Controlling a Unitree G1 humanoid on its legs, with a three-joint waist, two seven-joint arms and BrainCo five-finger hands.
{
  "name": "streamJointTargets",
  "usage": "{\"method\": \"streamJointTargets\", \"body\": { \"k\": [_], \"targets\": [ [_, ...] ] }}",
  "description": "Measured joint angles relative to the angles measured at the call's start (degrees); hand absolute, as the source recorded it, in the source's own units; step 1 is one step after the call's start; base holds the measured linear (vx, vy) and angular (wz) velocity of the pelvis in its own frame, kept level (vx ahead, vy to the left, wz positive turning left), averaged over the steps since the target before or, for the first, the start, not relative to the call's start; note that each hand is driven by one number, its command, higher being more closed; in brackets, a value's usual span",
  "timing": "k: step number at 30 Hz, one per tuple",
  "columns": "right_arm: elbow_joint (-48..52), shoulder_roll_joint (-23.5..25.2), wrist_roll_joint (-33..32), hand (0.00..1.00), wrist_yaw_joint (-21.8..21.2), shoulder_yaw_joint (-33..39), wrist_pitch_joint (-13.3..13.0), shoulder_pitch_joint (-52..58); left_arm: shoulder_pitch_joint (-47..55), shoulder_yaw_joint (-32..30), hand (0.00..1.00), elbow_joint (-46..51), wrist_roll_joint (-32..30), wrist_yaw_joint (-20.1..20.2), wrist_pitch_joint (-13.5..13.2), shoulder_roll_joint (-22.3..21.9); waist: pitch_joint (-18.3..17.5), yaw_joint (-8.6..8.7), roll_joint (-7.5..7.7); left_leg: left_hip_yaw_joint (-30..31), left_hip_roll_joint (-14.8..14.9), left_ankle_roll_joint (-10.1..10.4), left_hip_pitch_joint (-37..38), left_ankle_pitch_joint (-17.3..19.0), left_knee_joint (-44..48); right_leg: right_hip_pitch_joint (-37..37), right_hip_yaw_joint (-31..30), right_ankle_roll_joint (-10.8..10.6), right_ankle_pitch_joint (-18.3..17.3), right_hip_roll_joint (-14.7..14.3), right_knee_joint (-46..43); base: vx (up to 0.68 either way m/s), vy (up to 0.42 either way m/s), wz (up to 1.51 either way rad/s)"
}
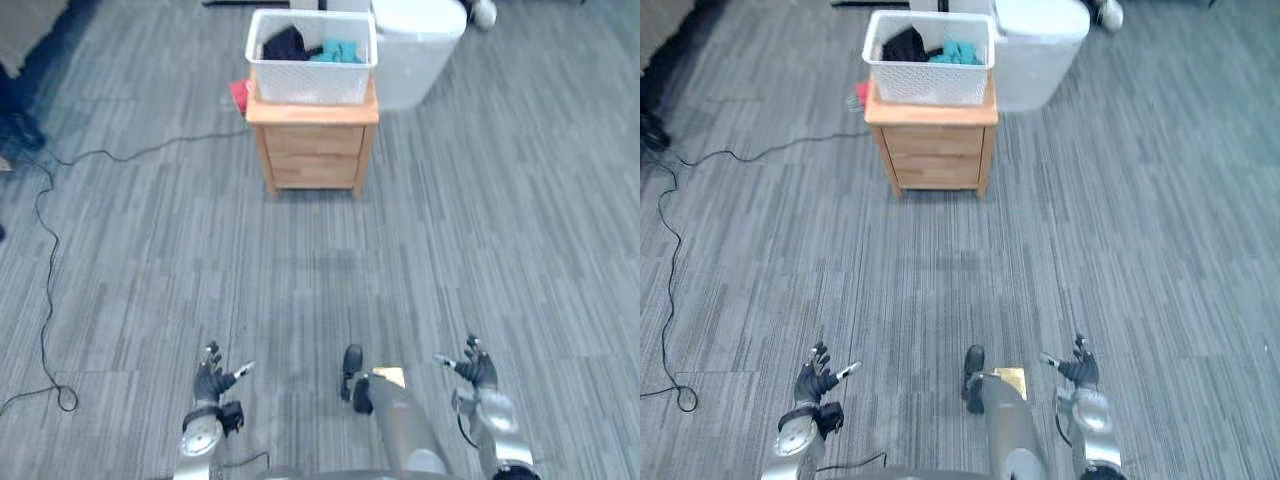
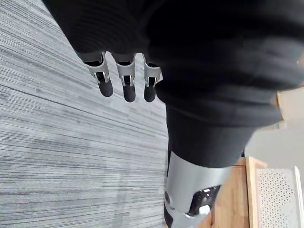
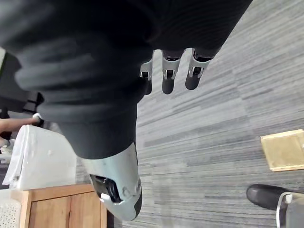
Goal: Pick up the laundry basket with both hands and put the clothes into the washing machine.
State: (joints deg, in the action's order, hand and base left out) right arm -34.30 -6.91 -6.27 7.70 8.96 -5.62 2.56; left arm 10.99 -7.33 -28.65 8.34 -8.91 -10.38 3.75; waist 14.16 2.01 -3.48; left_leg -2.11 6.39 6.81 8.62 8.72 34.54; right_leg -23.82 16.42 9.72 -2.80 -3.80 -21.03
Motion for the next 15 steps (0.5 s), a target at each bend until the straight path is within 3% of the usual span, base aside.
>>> {"method": "streamJointTargets", "body": {
  "k": [1,2,3,5,6,8,9,10,11,12,13,14,15],
  "targets": [
    [0.4,0.09,0.0,0.0,0.0,-0.71,0.07,0.21,0.5,-0.27,0.0,0.1,0.0,0.01,-0.03,-0.51,0.17,-0.21,-0.45,0.1,1.22,1.35,-2.92,-4.02,7.46,2.78,-0.16,0.13,-0.58,-1.19,1.62,0.72,-0.192,-0.19],
    [2.24,1.18,-0.04,0.0,-0.11,-0.99,0.08,1.11,0.85,-0.1,0.0,0.12,0.04,0.11,-0.02,-0.81,0.36,-0.64,-0.79,-1.03,4.4,1.87,-9.13,-4.25,22.59,9.01,-0.39,-0.32,-1.33,-3.01,5.48,0.55,-0.139,-0.03],
    [3.5,1.62,-0.08,0.0,-0.07,-0.98,0.05,1.56,0.84,0.09,0.0,0.23,0.04,0.17,0.0,-0.95,0.44,-1.0,-0.67,-2.55,6.0,1.4,-12.31,-3.99,28.24,12.05,-0.71,-0.35,-1.47,-3.73,7.39,0.64,-0.168,-0.08],
    [7.02,2.62,-0.4,0.0,0.2,-0.95,-0.45,1.91,1.74,0.06,0.0,2.35,0.08,0.13,-0.03,-1.57,1.36,-3.64,1.26,-9.14,9.87,-3.31,-22.34,-0.29,37.41,22.84,-4.11,-0.93,-2.49,-4.68,14.91,0.67,-0.163,-0.29],
    [7.48,2.54,-0.43,0.0,0.35,-0.94,-0.55,1.83,1.77,0.06,0.0,2.36,0.09,0.12,-0.01,-1.64,1.31,-4.5,1.32,-10.02,10.23,-3.94,-24.67,0.52,36.95,24.81,-4.62,-1.13,-2.6,-4.78,16.57,0.63,-0.086,-0.36],
    [6.63,2.2,-0.45,0.0,1.07,-1.01,-0.52,-0.14,2.14,0.02,0.0,2.37,0.11,0.08,0.03,-1.41,1.64,-6.18,2.12,-12.82,8.43,-6.85,-32.34,2.53,22.81,30.49,-6.92,-1.82,-3.72,-3.89,20.91,0.51,0.023,-0.3],
    [5.94,2.0,-0.43,0.0,1.05,-1.05,-0.46,-0.71,2.12,0.02,0.0,2.37,0.1,0.09,0.04,-1.38,1.82,-6.26,2.39,-12.77,7.26,-6.88,-33.52,2.53,16.77,31.41,-7.22,-2.09,-4.39,-3.48,21.23,0.51,0.084,-0.22],
    [4.94,1.86,-0.42,0.0,1.13,-1.08,-0.31,-1.47,2.14,0.05,0.0,2.35,0.1,0.1,0.12,-1.39,2.11,-6.43,2.93,-11.96,4.54,-6.44,-34.76,1.94,3.7,33.05,-7.25,-3.13,-6.23,-2.38,21.25,0.53,0.125,-0.07],
    [4.69,1.78,-0.43,0.0,1.22,-0.99,-0.32,-1.45,2.36,0.05,0.0,2.4,0.1,0.1,0.15,-1.57,2.13,-6.39,3.38,-11.1,1.86,-4.43,-34.04,-0.21,-9.46,34.78,-7.27,-4.88,-8.06,-1.55,21.34,0.55,0.137,-0.02],
    [4.19,1.68,-0.43,0.0,1.26,-0.77,-0.34,-1.55,2.43,0.02,0.0,2.41,0.11,0.05,0.16,-1.78,2.06,-6.38,3.29,-10.13,0.35,-4.51,-33.65,-1.77,-15.45,35.81,-7.25,-6.18,-8.84,-1.32,21.41,0.57,0.172,-0.05],
    [3.24,1.59,-0.42,0.0,1.59,-0.65,-0.31,-0.89,2.69,0.04,0.0,2.35,0.06,0.02,0.17,-1.86,1.55,-6.26,3.16,-8.35,-0.92,-5.84,-33.21,-4.14,-21.27,37.54,-7.2,-8.68,-10.86,-0.86,21.24,0.62,0.217,-0.2],
    [2.45,2.16,-0.42,0.0,1.81,-0.69,-0.3,-0.24,3.17,-0.03,0.0,2.09,0.05,0.0,0.29,-1.48,0.5,-6.83,4.46,-7.85,-1.93,-8.53,-33.25,-9.18,-19.36,38.91,-7.49,-10.2,-14.04,0.71,19.37,0.64,0.231,-0.26],
    [2.16,2.6,-0.41,0.0,1.98,-0.58,-0.31,0.34,3.24,0.03,0.0,2.08,0.02,-0.04,0.53,-1.31,-0.21,-7.27,5.4,-8.38,-2.82,-8.82,-33.34,-10.11,-17.79,38.28,-7.47,-11.02,-15.72,1.98,16.44,0.7,0.242,-0.19]
  ]
}}
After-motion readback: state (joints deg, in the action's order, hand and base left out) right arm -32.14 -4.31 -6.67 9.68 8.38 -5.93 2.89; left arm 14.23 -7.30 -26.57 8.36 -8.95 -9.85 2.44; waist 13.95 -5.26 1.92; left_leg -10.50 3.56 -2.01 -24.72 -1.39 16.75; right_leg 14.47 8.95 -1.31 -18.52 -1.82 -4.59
